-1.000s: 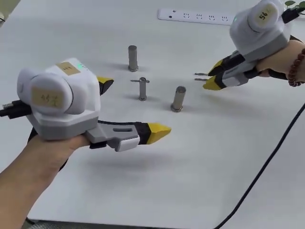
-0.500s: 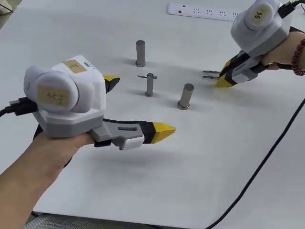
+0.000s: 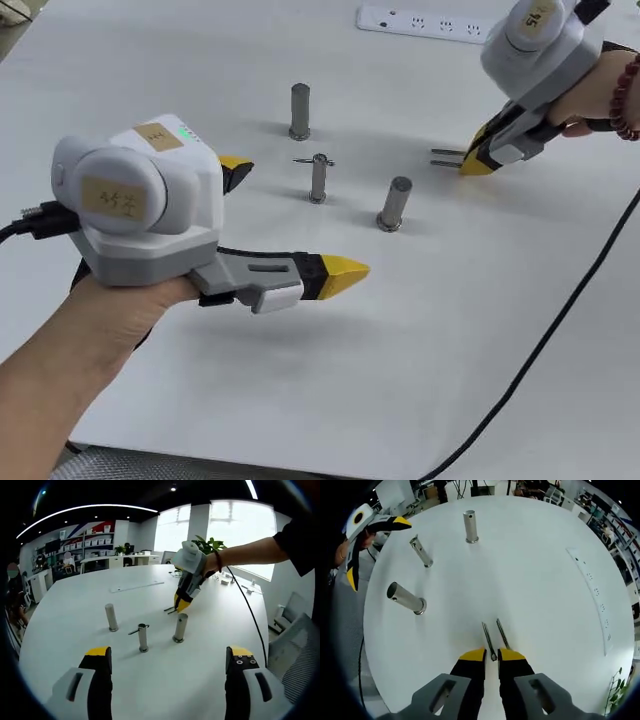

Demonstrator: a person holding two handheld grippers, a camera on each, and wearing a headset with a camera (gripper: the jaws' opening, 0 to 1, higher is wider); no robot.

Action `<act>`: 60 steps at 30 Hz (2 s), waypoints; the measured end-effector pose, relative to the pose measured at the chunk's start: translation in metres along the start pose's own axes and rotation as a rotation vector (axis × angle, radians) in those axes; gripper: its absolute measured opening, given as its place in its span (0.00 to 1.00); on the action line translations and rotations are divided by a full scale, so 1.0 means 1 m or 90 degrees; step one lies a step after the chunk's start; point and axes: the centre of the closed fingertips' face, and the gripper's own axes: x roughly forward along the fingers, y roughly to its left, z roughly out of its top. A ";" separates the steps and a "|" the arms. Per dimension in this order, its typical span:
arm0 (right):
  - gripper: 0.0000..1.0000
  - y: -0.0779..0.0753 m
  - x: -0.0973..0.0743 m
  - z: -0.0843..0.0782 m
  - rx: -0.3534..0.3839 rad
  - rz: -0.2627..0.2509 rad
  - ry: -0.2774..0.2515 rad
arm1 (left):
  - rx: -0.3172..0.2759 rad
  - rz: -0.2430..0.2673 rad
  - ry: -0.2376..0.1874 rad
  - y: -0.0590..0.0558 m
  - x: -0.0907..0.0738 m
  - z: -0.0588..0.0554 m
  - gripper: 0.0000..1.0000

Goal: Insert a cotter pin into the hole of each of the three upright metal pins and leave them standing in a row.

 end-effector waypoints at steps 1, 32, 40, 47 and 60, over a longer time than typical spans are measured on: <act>0.03 0.001 0.000 0.000 -0.012 0.000 0.005 | 0.000 0.000 0.000 0.000 0.000 0.000 0.94; 0.00 0.010 -0.003 -0.003 -0.061 -0.029 0.002 | 0.010 -0.004 0.002 -0.002 -0.005 0.004 0.89; 0.00 0.024 -0.016 -0.003 -0.063 -0.041 -0.030 | 0.026 -0.006 -0.002 -0.005 -0.007 0.009 0.81; 0.00 0.052 -0.024 0.000 -0.084 -0.035 -0.068 | 0.001 -0.024 0.001 -0.012 -0.006 0.010 0.75; 0.00 0.103 -0.041 0.012 -0.132 -0.027 -0.105 | -0.008 -0.065 0.026 -0.035 0.002 0.004 0.60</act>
